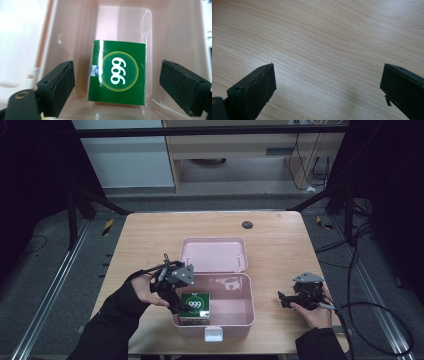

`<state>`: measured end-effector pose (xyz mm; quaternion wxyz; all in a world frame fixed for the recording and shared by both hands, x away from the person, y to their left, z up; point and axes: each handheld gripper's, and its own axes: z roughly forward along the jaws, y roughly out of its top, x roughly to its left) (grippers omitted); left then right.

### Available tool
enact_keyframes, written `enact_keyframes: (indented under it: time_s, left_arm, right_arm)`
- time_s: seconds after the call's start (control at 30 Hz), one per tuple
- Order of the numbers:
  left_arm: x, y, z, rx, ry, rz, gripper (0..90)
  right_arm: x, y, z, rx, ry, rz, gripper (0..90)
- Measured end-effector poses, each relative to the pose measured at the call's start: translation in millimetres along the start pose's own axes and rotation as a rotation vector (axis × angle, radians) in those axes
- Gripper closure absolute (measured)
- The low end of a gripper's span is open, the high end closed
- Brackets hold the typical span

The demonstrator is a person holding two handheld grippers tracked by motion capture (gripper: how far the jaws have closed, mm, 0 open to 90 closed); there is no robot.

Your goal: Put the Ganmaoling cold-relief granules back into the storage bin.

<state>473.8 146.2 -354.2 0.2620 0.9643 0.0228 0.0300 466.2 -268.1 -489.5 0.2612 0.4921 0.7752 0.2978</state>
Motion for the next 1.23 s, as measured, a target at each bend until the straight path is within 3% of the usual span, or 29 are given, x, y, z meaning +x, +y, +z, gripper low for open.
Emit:
enact_keyframes:
  time_s: [0.03,0.07,0.17,0.33,0.4,0.53,0.73,0.77,0.8,0.83,0.87,0.93,1.0,1.07,1.1,1.13,1.23]
  left_arm:
    - [0.0,0.0,0.0,0.000,0.000,0.000,14.6]
    - [-1.0,-1.3,-13.1,-0.040,0.023,-0.009,15.9]
    - [-1.7,-6.5,-30.4,-0.091,0.062,-0.038,20.0]
    - [-1.4,-27.6,-51.8,-0.131,0.157,-0.118,26.3]
    - [-1.3,-33.5,-54.3,-0.137,0.175,-0.134,27.6]
    - [-1.5,-64.6,-60.7,-0.175,0.229,-0.224,31.4]
    - [-1.8,-104.4,-48.4,-0.186,0.286,-0.351,33.6]
    - [-1.8,-104.4,-48.4,-0.186,0.286,-0.351,33.6]
    - [5.7,-109.6,-42.2,-0.242,0.261,-0.260,33.6]
    - [-13.9,-104.7,-20.0,-0.490,0.342,-0.671,33.6]
    - [-14.1,-108.7,-3.6,-0.633,0.392,-0.821,33.1]
    - [-10.6,-123.8,-0.4,-0.589,0.423,-0.822,31.8]
    - [-9.0,-135.2,7.0,-0.618,0.457,-0.875,30.8]
    - [-7.6,-144.2,9.9,-0.606,0.472,-0.890,30.0]
    - [-4.7,-158.8,12.8,-0.522,0.491,-0.883,28.8]
    - [-3.7,-163.5,15.7,-0.502,0.508,-0.893,27.9]
    - [-2.7,-169.9,21.3,-0.516,0.539,-0.926,24.5]
  right_arm:
    - [0.0,0.0,0.0,0.000,0.000,0.000,0.7]
    - [-0.5,0.1,-0.9,0.002,-0.004,0.004,0.9]
    - [-1.1,0.2,-1.9,-0.004,-0.007,0.008,1.6]
    - [-2.8,0.2,-4.8,-0.021,-0.015,0.022,4.9]
    - [-3.2,-0.2,-6.5,-0.032,-0.018,0.029,7.5]
    - [-4.8,-1.2,-8.2,-0.053,-0.006,0.043,10.9]
    - [-4.6,-1.8,-9.3,-0.059,-0.004,0.050,12.5]
    - [-4.5,-2.0,-9.3,-0.057,-0.004,0.050,12.5]
    - [-4.5,-2.0,-9.3,-0.057,-0.004,0.050,12.5]
    - [-4.4,-2.1,-9.4,-0.058,-0.004,0.050,12.5]
    - [-4.6,-2.4,-9.5,-0.060,-0.006,0.047,12.1]
    - [-4.2,-2.7,-9.8,-0.059,-0.005,0.058,11.2]
    - [-4.2,-3.1,-9.4,-0.055,-0.007,0.059,9.5]
    - [-4.7,-3.3,-9.3,-0.054,-0.007,0.052,8.8]
    - [-5.0,-3.9,-8.4,-0.050,-0.004,0.057,7.3]
    - [-5.0,-4.1,-7.6,-0.045,-0.005,0.061,6.5]
    - [-5.1,-4.4,-6.5,-0.031,-0.008,0.060,4.8]
